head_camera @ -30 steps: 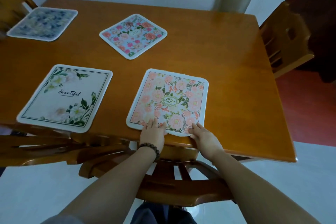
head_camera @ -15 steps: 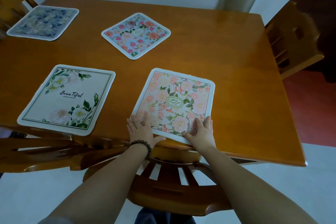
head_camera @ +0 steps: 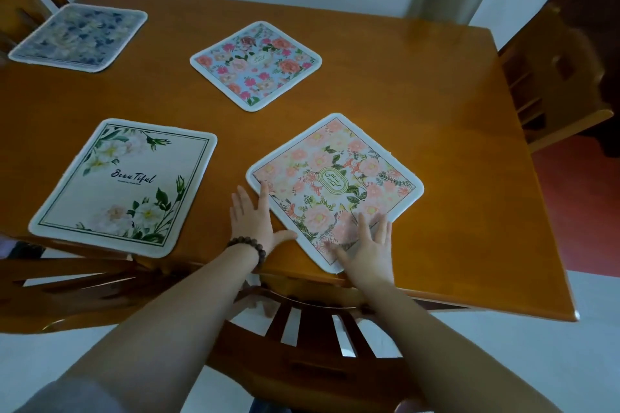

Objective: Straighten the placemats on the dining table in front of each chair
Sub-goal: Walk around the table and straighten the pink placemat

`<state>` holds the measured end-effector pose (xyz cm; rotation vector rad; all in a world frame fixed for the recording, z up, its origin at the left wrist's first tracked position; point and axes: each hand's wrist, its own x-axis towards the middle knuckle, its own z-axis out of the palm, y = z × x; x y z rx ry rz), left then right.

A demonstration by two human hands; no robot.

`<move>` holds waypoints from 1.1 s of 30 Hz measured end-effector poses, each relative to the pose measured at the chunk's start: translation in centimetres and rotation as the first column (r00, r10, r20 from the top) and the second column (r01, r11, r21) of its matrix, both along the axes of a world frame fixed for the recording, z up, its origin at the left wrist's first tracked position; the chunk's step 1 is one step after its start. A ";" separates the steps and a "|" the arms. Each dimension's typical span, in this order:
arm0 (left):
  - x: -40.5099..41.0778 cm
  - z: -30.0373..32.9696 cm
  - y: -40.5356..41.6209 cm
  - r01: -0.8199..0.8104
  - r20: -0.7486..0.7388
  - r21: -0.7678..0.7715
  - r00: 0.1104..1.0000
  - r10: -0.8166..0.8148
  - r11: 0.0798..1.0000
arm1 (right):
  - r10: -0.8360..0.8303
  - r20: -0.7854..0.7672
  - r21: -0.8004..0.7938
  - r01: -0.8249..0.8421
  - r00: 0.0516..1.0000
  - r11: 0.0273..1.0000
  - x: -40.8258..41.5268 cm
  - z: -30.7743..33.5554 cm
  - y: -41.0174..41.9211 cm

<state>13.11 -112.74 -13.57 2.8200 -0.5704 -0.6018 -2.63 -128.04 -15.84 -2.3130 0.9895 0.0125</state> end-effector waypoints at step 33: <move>4.8 -1.2 -1.4 -0.021 -0.157 -0.274 0.987 -0.023 0.962 | -0.046 -0.133 -0.108 0.032 0.990 0.994 -2.2 -0.8 -1.1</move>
